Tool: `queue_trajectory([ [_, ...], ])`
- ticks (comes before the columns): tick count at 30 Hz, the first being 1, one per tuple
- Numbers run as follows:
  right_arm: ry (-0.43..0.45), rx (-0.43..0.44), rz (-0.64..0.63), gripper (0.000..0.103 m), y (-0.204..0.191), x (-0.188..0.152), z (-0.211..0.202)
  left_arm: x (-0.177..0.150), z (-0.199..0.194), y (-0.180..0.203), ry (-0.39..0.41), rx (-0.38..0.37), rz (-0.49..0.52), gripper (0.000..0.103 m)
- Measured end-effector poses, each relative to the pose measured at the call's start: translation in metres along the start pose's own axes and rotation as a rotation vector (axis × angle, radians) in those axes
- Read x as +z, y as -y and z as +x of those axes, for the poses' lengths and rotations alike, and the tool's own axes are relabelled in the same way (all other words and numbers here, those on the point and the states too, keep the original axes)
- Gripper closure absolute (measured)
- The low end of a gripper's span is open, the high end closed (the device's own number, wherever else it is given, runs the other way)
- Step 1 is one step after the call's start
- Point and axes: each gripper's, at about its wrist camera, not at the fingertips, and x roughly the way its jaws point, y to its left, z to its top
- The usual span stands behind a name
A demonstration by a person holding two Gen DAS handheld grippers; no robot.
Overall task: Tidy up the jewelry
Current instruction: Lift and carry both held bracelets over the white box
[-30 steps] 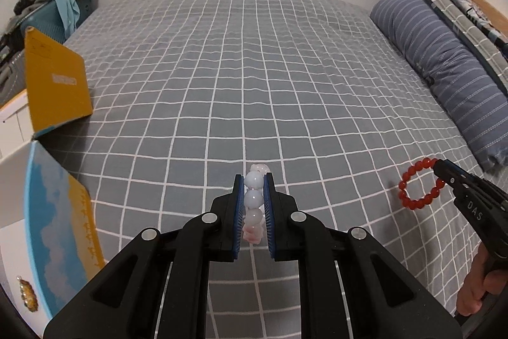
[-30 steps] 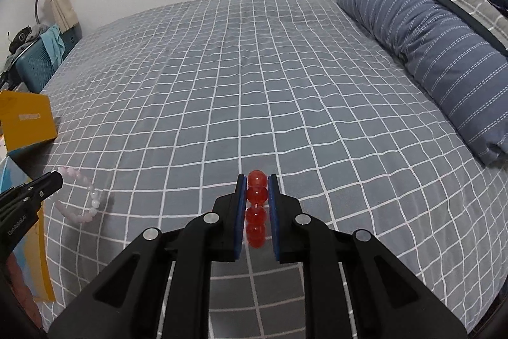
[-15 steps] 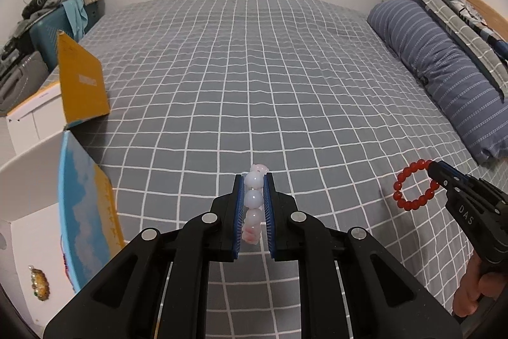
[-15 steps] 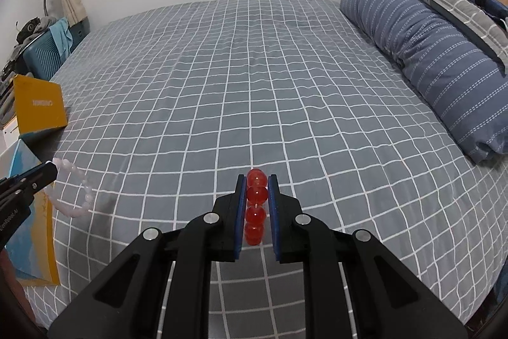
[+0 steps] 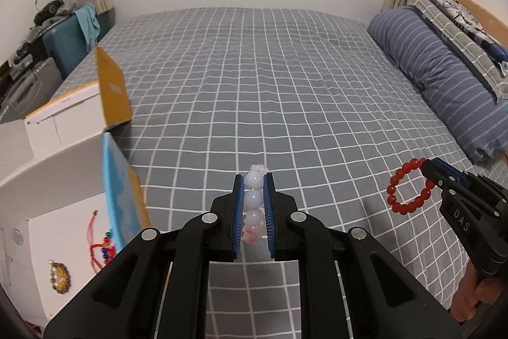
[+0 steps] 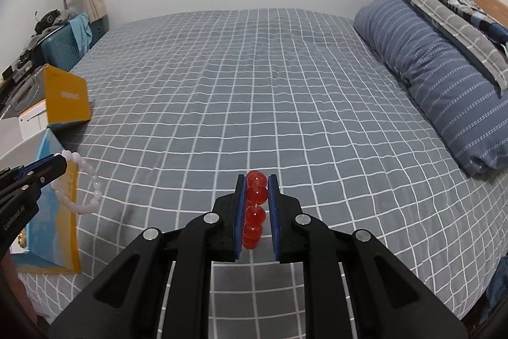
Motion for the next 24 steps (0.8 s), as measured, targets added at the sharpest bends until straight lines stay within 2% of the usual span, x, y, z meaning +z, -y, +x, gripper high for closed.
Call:
queue_trajectory([
  [8, 0.028, 0.035, -0.035, 0.09, -0.034, 0.003, -0.024, -0.003, -0.036, -0.026, 0.036, 0.026, -0.024, 0.091],
  [24, 0.087, 0.148, -0.156, 0.09, -0.141, 0.002, -0.063, -0.019, -0.092, -0.109, 0.079, 0.139, -0.13, 0.091],
])
